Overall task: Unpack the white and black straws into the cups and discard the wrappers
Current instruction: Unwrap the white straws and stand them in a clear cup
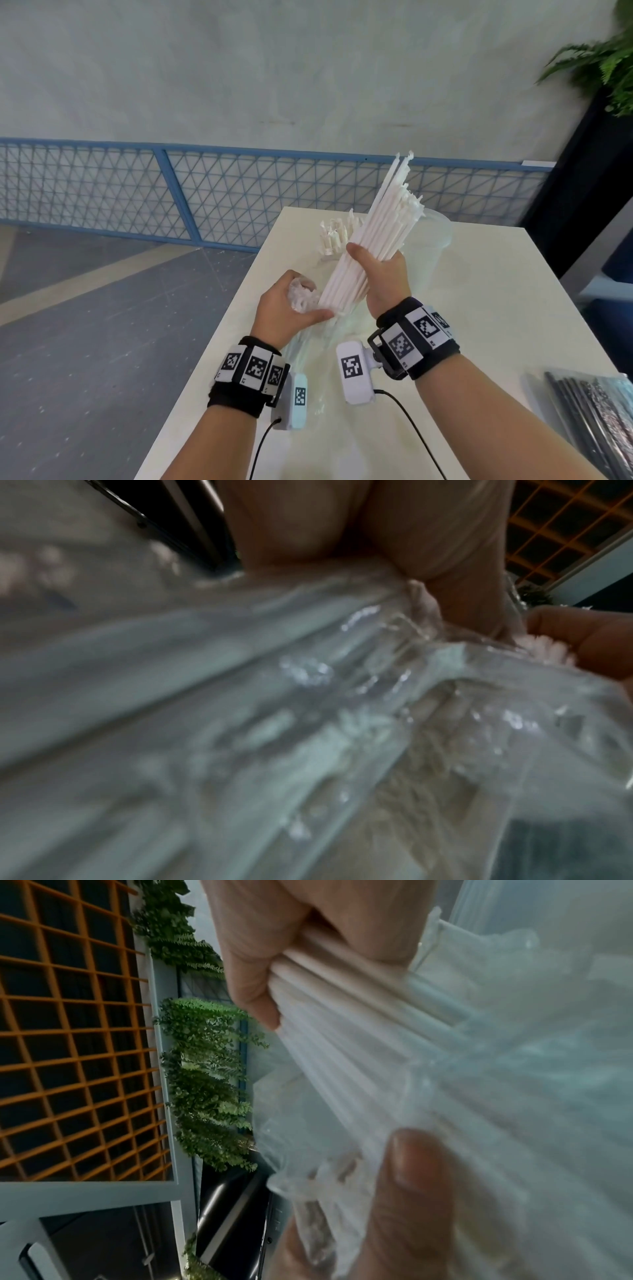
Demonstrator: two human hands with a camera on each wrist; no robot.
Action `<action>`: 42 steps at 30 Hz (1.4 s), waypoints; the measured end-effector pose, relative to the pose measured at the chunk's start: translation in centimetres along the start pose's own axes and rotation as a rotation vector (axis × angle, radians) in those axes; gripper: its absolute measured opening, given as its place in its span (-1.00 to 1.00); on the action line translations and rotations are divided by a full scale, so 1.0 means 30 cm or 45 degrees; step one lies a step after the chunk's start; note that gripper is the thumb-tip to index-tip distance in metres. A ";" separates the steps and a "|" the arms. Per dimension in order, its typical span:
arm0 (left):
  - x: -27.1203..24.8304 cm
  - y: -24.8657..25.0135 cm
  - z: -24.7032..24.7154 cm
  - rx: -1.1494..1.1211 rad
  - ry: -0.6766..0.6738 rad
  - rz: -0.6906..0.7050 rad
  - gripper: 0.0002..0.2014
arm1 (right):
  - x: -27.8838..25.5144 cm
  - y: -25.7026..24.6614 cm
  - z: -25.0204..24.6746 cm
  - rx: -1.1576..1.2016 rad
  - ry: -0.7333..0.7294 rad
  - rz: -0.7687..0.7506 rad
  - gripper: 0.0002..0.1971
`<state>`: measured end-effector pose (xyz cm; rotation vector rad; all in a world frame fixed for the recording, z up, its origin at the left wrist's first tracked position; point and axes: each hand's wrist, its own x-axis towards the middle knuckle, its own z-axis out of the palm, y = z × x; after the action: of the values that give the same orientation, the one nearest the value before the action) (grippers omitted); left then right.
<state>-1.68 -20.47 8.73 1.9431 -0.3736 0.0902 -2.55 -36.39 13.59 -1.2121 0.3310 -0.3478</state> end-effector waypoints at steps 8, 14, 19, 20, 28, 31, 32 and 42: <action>0.000 -0.005 0.001 -0.089 -0.016 0.053 -0.66 | 0.023 -0.007 0.002 0.041 -0.014 0.120 -0.55; 0.001 -0.008 0.009 -0.204 -0.033 -0.009 -0.76 | 0.018 -0.017 -0.002 0.098 -0.124 0.176 -0.89; 0.000 -0.013 0.019 -0.117 0.019 0.058 -0.75 | 0.020 -0.020 0.001 0.081 -0.075 0.151 -0.68; 0.000 -0.014 0.022 -0.115 0.024 0.061 -0.74 | 0.020 -0.020 0.002 0.077 -0.050 0.149 -0.63; 0.003 -0.002 0.033 -0.180 -0.005 0.021 -0.79 | 0.033 -0.060 -0.006 0.127 -0.002 0.145 -0.61; 0.002 -0.006 0.039 -0.094 0.049 0.039 -0.70 | 0.034 -0.070 -0.001 0.158 0.018 0.150 -0.63; 0.002 -0.009 0.038 -0.101 0.080 0.028 -0.69 | 0.037 -0.075 -0.004 0.179 0.034 0.146 -0.67; 0.012 -0.014 0.031 -0.048 0.121 -0.032 -0.71 | 0.051 -0.107 -0.006 0.273 0.091 0.146 -0.74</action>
<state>-1.30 -21.25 8.09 1.8979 -0.2864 0.1575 -1.51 -38.20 16.48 -0.9679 0.4124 -0.3188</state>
